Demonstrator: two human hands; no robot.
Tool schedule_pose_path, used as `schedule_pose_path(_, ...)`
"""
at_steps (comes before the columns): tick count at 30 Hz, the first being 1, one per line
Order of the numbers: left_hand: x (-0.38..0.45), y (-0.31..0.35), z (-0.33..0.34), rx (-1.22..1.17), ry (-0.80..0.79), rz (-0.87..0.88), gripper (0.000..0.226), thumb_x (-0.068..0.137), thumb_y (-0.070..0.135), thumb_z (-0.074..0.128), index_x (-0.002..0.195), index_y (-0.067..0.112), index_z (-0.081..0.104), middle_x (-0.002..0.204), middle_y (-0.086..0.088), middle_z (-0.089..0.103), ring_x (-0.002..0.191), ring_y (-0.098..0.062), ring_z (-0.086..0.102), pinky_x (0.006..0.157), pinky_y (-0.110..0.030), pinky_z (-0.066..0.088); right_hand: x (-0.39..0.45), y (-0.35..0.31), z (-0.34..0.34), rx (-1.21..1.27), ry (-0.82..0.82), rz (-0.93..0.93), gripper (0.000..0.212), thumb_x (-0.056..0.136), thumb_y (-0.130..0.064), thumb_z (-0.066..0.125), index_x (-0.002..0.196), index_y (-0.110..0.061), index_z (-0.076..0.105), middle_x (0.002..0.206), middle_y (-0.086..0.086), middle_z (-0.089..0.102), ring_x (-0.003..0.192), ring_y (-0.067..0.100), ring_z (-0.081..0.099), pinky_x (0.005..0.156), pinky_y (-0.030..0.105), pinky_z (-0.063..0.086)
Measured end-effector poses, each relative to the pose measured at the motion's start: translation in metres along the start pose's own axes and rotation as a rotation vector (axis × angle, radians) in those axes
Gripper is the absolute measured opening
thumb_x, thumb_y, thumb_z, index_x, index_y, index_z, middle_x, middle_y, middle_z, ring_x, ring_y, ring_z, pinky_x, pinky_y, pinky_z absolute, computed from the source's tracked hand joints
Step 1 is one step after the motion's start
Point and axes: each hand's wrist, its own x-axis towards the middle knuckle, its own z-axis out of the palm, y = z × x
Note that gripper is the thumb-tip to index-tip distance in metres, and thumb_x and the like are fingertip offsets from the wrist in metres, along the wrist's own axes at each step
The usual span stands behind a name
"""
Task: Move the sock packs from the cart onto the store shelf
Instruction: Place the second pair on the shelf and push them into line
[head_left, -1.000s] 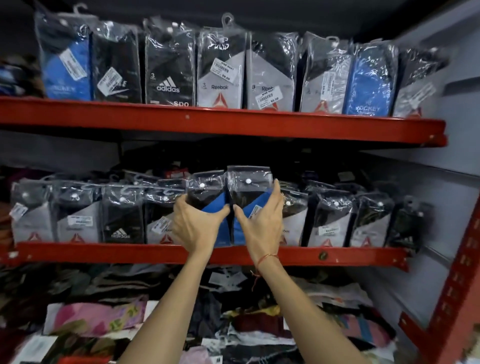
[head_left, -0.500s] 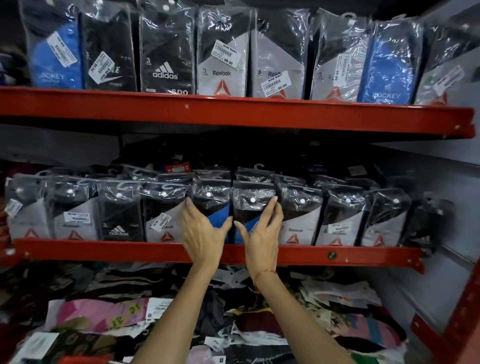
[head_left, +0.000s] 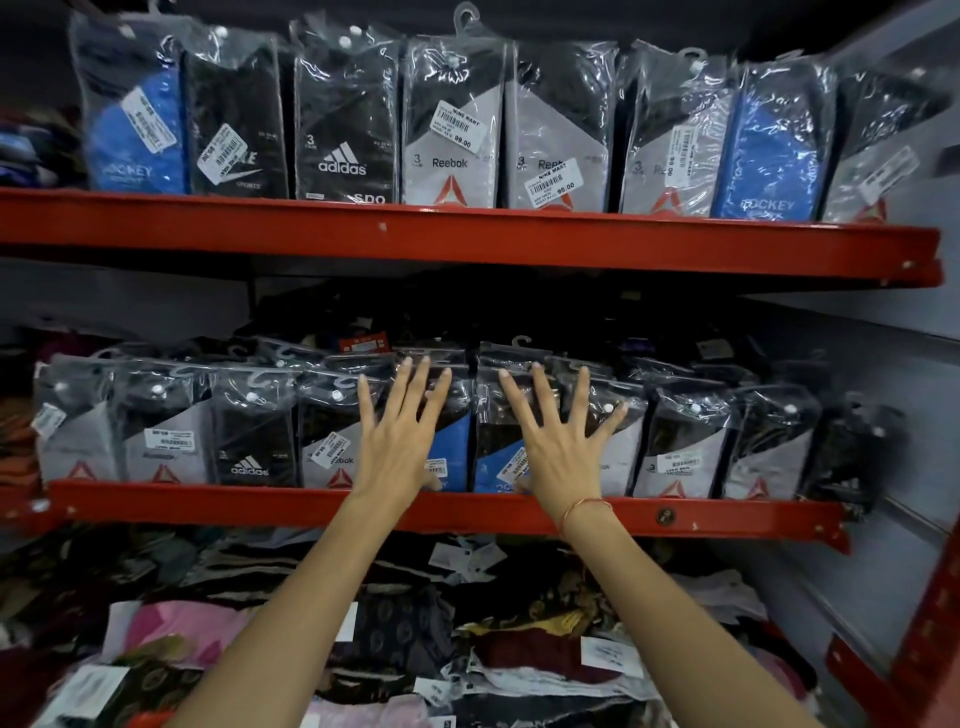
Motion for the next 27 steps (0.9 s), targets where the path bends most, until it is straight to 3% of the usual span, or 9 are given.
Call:
schedule_pose_path(3,0.007,-0.006,0.008,0.029,-0.013,0.012,0.135,0.062,0.053,0.08,0.151,0.015,-0.015,0.163,-0.008,-0.005,0.149,-0.029,-0.01,0.119,-0.057,-0.001,0.005,0.0,0.009,0.0,0.002,-0.038,0.131,0.075,-0.02,0.078,0.139,-0.041,-0.033,0.163,0.0,-0.002,0.145,0.045,-0.007,0.101,0.08,0.003)
schedule_pose_path(7,0.005,-0.008,0.014,0.052,0.031,0.024,0.133,0.062,0.05,0.081,0.152,0.012,-0.008,0.163,-0.007,0.004,0.15,-0.03,-0.003,0.121,-0.053,0.005,0.002,0.002,0.016,0.023,0.059,-0.068,0.132,0.071,-0.021,0.081,0.143,-0.04,-0.027,0.163,0.0,0.002,0.147,0.041,-0.006,0.104,0.078,0.002)
schedule_pose_path(10,0.0,-0.005,0.012,0.03,0.026,0.033,0.131,0.064,0.051,0.079,0.152,0.011,-0.009,0.163,-0.009,0.003,0.149,-0.031,-0.005,0.121,-0.053,0.007,-0.001,0.006,0.013,0.05,0.048,-0.091,0.129,0.072,-0.032,0.08,0.143,-0.041,-0.028,0.163,0.0,-0.003,0.147,0.039,-0.011,0.106,0.077,0.0)
schedule_pose_path(14,0.002,0.007,-0.004,-0.055,0.029,0.05,0.132,0.065,0.068,0.068,0.151,0.008,-0.012,0.163,-0.008,-0.006,0.149,-0.026,-0.011,0.121,-0.053,-0.003,-0.01,0.017,-0.001,0.066,0.035,-0.125,0.126,0.072,-0.049,0.076,0.144,-0.035,-0.027,0.162,0.002,-0.01,0.147,0.034,-0.016,0.11,0.074,0.002)
schedule_pose_path(17,0.005,0.025,-0.016,-0.087,0.119,0.14,0.13,0.067,0.074,0.06,0.15,0.008,-0.014,0.162,-0.006,-0.011,0.149,-0.022,-0.013,0.121,-0.052,-0.005,-0.017,0.045,-0.011,0.051,0.093,-0.104,0.121,0.071,-0.059,0.07,0.149,-0.026,-0.016,0.162,0.004,-0.008,0.148,0.03,-0.013,0.116,0.065,0.001)
schedule_pose_path(20,0.016,0.055,-0.026,-0.092,0.169,0.208,0.124,0.072,0.074,0.056,0.148,0.009,-0.018,0.162,-0.004,-0.012,0.149,-0.021,-0.013,0.121,-0.052,-0.006,-0.018,0.093,-0.019,0.022,0.112,-0.01,0.112,0.074,-0.062,0.064,0.152,-0.025,-0.008,0.162,0.002,-0.007,0.148,0.029,-0.013,0.116,0.065,-0.002)
schedule_pose_path(24,0.033,0.099,-0.029,-0.085,0.177,0.276,0.119,0.076,0.072,0.054,0.146,0.011,-0.021,0.162,-0.003,-0.013,0.148,-0.021,-0.014,0.119,-0.054,-0.01,-0.014,0.149,-0.016,-0.03,0.007,0.05,0.111,0.072,-0.069,0.061,0.151,-0.031,-0.006,0.162,0.001,-0.009,0.147,0.033,-0.018,0.11,0.067,-0.01)
schedule_pose_path(27,0.038,0.124,-0.025,-0.076,0.162,0.317,0.116,0.078,0.067,0.057,0.147,0.014,-0.021,0.163,-0.003,-0.01,0.149,-0.022,-0.012,0.118,-0.054,-0.011,-0.014,0.164,-0.004,0.006,-0.07,0.045,0.11,0.075,-0.062,0.065,0.151,-0.033,-0.009,0.162,0.003,-0.007,0.147,0.035,-0.013,0.114,0.065,-0.004)
